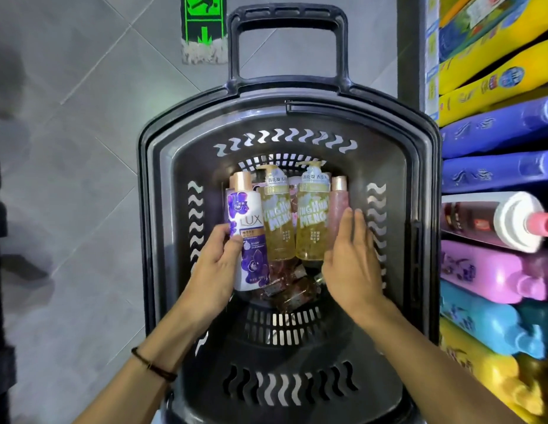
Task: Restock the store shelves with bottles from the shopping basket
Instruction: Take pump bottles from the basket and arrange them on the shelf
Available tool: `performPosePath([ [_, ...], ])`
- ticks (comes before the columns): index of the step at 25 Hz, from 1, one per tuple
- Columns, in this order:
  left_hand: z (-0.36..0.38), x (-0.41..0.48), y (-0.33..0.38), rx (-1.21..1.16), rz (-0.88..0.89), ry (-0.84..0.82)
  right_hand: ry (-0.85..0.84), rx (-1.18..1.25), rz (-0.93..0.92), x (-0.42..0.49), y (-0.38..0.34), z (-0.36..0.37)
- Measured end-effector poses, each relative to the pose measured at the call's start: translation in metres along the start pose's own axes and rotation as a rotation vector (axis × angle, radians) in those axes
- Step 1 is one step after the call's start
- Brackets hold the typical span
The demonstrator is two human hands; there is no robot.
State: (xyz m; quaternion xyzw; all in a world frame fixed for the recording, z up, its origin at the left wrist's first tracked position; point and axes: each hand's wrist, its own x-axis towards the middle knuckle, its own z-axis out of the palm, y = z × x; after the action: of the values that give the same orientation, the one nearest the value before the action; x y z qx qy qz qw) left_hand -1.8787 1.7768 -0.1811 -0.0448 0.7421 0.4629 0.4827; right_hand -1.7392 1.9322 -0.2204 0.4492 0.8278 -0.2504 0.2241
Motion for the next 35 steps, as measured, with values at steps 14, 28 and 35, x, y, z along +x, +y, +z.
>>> performPosePath([
  [14,-0.007,0.002,-0.028,-0.133,0.002,-0.020,0.151,0.082,0.292,0.061,-0.020,0.050],
  [28,-0.013,0.001,-0.037,-0.168,-0.014,-0.065,0.039,0.206,0.335,0.051,-0.026,0.078],
  [35,-0.018,-0.008,-0.032,-0.192,-0.037,-0.054,0.037,0.432,0.248,0.041,-0.014,0.051],
])
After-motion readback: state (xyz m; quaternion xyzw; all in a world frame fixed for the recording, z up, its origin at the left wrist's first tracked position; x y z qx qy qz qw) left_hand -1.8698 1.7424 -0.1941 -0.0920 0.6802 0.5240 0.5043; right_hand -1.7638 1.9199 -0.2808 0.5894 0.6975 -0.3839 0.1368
